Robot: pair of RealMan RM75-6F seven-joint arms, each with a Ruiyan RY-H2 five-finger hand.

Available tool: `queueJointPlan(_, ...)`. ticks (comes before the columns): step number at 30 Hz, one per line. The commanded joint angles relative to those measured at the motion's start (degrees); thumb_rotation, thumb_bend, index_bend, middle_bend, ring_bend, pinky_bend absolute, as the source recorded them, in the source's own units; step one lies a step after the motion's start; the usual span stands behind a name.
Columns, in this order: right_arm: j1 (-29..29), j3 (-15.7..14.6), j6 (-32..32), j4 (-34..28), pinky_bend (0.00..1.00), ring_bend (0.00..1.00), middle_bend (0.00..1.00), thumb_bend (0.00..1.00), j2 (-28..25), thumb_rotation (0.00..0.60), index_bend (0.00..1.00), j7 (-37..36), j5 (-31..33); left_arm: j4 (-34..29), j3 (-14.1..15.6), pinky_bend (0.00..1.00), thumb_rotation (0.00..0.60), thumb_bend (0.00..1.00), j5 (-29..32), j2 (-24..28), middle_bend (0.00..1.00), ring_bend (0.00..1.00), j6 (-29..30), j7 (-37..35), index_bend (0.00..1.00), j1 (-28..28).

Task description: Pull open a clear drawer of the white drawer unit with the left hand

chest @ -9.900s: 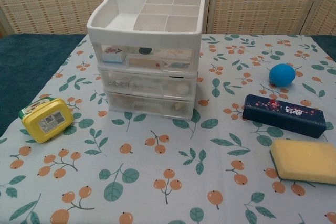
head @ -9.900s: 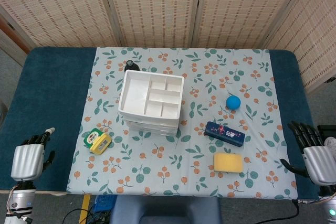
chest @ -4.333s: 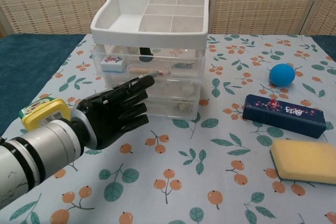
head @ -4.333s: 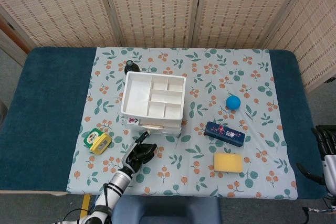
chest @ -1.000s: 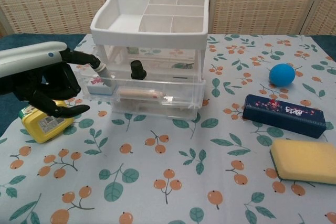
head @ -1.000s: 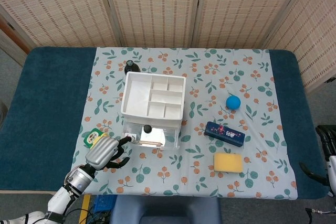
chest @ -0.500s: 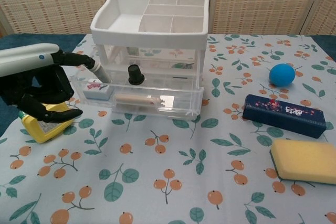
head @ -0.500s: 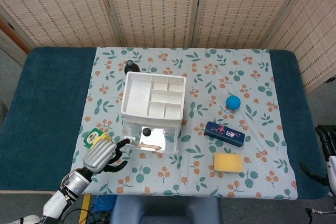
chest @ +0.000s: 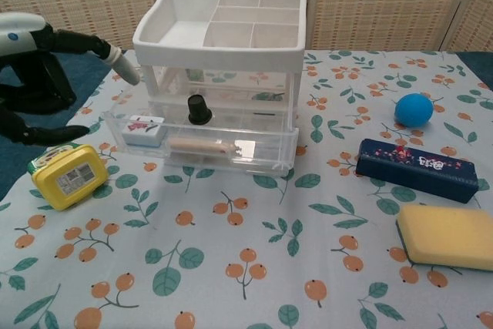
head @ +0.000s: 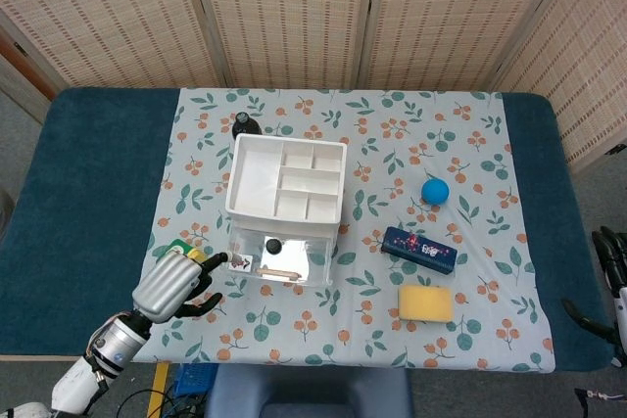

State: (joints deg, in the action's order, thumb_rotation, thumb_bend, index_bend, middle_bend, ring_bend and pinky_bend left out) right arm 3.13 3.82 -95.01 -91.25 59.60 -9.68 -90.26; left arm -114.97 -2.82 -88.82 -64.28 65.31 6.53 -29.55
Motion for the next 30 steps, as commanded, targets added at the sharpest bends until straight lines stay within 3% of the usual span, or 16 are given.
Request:
queueJointPlan(1, -0.19, 0.34, -0.58, -0.77, 0.01, 0.00, 0.04, 0.21, -0.70, 0.600, 0.00, 0.63, -0.56, 1.96, -2.26, 1.00, 0.600, 0.34, -2.37, 1.51, 0.96, 1.00, 0.53, 0.82, 0.30, -1.78)
queueJointPlan(6, -0.22, 0.63, -1.83, -2.77, 0.01, 0.00, 0.04, 0.21, -2.41, 0.600, 0.00, 1.62, -1.82, 6.30, -5.43, 1.00, 0.600, 0.34, -3.73, 1.59, 0.97, 1.00, -2.48, 3.47, 0.32, -6.26)
queueJointPlan(13, 0.34, 0.72, -3.27, -4.40, 0.01, 0.00, 0.04, 0.21, -3.67, 0.600, 0.00, 2.88, -2.28, 12.57, -7.17, 1.00, 0.600, 0.31, -7.27, -0.33, 0.98, 1.00, -6.65, 7.15, 0.33, -12.16)
queueJointPlan(17, 0.60, 0.50, -3.42, -4.59, 0.01, 0.00, 0.04, 0.21, -3.69, 0.600, 0.00, 3.00, -2.23, 15.78, -7.12, 1.00, 0.600, 0.26, -9.65, -1.72, 0.98, 1.00, -8.44, 8.53, 0.35, -15.05)
queueJointPlan(30, 0.76, 0.21, -2.83, -3.89, 0.01, 0.00, 0.04, 0.21, -2.85, 0.600, 0.00, 2.51, -1.38, 25.93, -4.16, 1.00, 0.600, 0.26, -18.36, -7.58, 0.99, 1.00, -7.80, 10.99, 0.39, -20.43)
